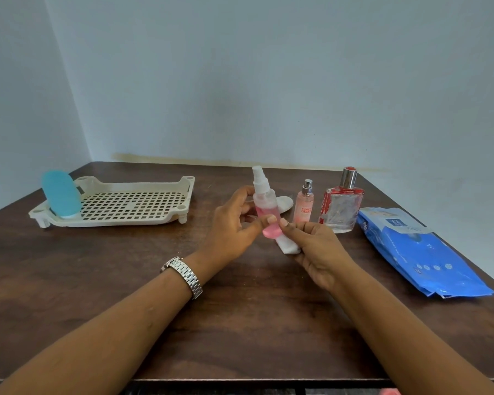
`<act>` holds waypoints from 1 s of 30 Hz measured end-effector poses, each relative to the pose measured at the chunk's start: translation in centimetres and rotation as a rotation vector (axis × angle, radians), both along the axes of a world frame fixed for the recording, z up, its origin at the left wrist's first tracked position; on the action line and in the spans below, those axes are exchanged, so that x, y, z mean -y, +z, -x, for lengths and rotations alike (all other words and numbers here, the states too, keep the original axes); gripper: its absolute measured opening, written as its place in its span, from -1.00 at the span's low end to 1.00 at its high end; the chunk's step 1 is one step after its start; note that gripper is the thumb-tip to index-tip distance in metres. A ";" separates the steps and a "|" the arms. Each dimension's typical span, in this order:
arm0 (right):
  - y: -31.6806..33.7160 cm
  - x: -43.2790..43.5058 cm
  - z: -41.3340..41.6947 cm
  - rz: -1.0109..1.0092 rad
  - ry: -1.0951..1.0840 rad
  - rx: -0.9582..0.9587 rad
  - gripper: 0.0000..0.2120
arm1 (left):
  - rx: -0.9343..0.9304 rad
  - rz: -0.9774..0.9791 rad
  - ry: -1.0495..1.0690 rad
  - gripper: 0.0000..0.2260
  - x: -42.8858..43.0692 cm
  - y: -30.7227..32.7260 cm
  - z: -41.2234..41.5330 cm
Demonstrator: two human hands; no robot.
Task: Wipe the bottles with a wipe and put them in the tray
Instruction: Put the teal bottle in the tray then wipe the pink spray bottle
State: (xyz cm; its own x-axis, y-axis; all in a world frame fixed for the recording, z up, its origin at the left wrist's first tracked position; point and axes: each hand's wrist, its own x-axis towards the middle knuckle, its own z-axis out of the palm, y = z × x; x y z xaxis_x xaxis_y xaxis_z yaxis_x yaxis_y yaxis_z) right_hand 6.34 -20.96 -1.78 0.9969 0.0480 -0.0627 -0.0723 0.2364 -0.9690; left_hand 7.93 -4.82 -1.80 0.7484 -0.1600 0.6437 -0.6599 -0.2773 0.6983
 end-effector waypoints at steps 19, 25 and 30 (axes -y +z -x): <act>-0.4 -2.8 -0.3 0.359 -0.066 0.269 -0.96 | -0.077 -0.041 0.446 -0.67 -7.3 2.8 1.0; 1.1 -8.8 -0.1 0.474 0.014 0.366 -0.95 | -0.181 0.058 0.752 -0.59 -14.7 4.2 2.8; 0.8 -13.5 -0.5 0.574 0.023 0.349 -0.90 | -0.277 0.136 0.882 -0.57 -18.5 3.3 3.8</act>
State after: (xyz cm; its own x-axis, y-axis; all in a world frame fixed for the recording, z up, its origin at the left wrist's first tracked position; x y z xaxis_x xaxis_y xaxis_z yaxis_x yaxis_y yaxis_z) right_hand 6.83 -7.45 -0.99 0.9624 0.1244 0.2415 0.2693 -0.3213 -0.9079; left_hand 4.12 13.65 1.54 0.6933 0.6025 0.3954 -0.0551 -0.5027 0.8627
